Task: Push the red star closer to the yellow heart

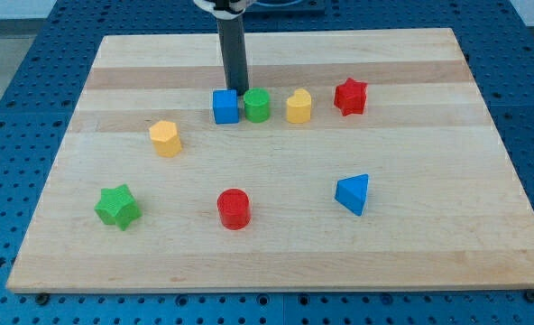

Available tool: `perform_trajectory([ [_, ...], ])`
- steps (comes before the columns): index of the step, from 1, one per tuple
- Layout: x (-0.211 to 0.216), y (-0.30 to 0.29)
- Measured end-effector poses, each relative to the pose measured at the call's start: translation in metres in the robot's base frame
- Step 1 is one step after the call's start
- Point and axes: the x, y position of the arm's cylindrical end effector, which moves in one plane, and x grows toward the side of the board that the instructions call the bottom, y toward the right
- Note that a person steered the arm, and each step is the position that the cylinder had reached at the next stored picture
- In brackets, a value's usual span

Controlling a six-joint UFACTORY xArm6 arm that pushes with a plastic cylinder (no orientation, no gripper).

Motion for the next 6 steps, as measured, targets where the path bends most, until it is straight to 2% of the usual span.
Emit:
perform_trajectory([
  [1, -0.029, 0.0],
  [2, -0.043, 0.064],
  [3, -0.022, 0.161],
  [4, -0.005, 0.226],
  [6, 0.006, 0.219],
])
